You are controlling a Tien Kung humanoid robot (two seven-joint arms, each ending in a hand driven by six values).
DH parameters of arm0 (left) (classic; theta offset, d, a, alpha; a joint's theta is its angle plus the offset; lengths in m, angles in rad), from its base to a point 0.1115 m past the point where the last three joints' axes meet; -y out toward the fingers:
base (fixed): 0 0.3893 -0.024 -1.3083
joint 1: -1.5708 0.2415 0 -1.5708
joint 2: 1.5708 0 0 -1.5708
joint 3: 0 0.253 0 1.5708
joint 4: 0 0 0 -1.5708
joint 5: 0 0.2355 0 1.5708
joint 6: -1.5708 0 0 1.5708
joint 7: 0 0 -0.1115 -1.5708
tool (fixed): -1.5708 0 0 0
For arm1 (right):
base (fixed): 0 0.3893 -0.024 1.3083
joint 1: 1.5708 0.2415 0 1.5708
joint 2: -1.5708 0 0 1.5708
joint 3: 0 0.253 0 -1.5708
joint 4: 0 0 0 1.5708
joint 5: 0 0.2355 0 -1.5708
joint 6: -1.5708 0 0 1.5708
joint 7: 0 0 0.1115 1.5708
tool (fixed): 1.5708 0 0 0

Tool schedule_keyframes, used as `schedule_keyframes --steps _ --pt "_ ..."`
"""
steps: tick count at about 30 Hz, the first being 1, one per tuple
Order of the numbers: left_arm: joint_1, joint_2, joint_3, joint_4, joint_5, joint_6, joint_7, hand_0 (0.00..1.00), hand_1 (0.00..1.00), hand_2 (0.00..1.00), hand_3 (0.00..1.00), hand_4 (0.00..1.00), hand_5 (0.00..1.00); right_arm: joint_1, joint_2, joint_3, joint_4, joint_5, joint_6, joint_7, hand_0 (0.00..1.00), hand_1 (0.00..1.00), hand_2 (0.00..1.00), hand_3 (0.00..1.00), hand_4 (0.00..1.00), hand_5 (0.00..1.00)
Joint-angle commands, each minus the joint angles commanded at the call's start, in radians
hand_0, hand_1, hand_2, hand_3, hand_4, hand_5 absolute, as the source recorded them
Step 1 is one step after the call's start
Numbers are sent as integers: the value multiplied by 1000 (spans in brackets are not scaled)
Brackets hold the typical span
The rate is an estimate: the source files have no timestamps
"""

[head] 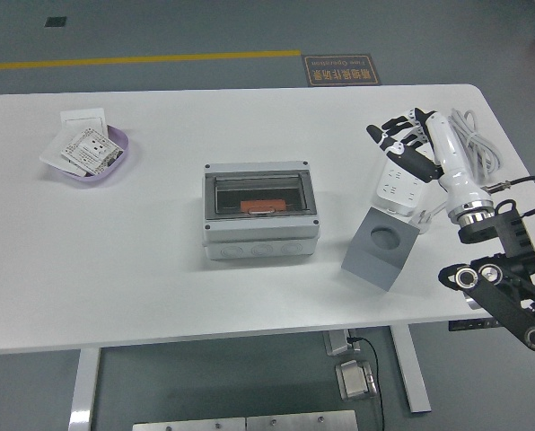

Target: Pick up the cylinder from the cube,place it in the box,flap close box

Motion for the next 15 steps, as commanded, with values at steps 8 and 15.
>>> schedule_keyframes --steps 8,15 --pt "15 0 -19 0 12 8 -8 605 698 634 629 697 231 -153 35 211 32 306 69 193 411 431 517 496 982 840" --pt "15 9 -11 0 3 14 -16 605 698 635 630 698 234 -180 58 289 22 563 121 319 671 634 655 683 998 857"
